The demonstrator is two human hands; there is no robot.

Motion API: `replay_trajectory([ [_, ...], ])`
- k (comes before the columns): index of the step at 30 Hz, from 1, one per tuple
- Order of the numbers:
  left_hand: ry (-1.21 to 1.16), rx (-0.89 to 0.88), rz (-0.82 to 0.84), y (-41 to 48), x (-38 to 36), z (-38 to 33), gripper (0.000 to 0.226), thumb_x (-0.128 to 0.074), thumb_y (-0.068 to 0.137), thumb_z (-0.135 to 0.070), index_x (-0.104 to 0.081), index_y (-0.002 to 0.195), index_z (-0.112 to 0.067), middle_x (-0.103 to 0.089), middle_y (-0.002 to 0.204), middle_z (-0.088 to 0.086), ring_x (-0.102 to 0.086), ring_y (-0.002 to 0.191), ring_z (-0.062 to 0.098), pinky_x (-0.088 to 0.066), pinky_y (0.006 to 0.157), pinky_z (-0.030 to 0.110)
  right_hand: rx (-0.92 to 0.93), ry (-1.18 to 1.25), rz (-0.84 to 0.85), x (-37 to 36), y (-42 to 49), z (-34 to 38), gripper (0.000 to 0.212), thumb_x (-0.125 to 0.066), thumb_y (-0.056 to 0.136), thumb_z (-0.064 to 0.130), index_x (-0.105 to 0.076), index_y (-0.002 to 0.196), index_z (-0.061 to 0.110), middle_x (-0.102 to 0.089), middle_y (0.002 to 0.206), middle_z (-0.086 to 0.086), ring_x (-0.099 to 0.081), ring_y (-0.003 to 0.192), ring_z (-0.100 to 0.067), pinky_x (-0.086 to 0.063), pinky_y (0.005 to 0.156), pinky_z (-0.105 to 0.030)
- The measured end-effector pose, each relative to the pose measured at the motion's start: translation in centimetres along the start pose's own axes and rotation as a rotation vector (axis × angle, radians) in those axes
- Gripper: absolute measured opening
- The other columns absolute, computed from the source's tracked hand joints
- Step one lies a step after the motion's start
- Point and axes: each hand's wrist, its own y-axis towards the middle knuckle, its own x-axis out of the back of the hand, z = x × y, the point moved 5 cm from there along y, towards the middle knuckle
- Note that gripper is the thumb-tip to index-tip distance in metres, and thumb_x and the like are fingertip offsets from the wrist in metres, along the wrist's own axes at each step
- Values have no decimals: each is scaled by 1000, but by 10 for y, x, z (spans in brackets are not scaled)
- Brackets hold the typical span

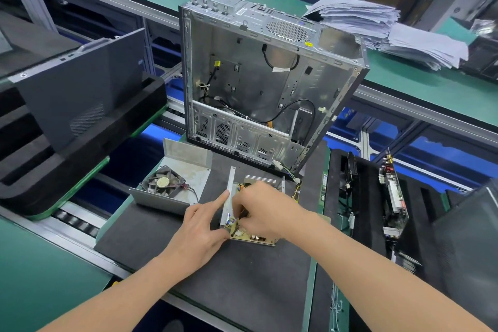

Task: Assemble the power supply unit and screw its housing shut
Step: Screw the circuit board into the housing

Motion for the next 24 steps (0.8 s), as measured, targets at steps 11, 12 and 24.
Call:
replay_trajectory([
  [11,-150,-66,-148,66,29,-11,9,-58,96,-28,-63,94,-22,-63,94,-13,-60,95,15,-41,95,34,-401,341,-341,54,-62,-90,19,-84,82,29,-69,71,32,-71,78,15,-64,76,0,-44,60,-11],
  [12,-150,-61,-112,75,27,-14,7,-60,97,-28,-64,95,-24,-63,92,-15,-59,94,13,-41,94,34,-432,385,-366,51,-70,-96,17,-84,83,29,-69,75,32,-72,80,14,-65,78,-2,-51,66,-18],
  [24,-259,-256,130,125,-15,-87,15,-71,93,-28,-68,78,-27,-61,78,-18,-59,80,13,-41,79,36,-911,932,-751,-57,-173,-138,10,-68,99,24,-73,101,32,-77,91,1,-74,69,-14,-63,80,-43],
])
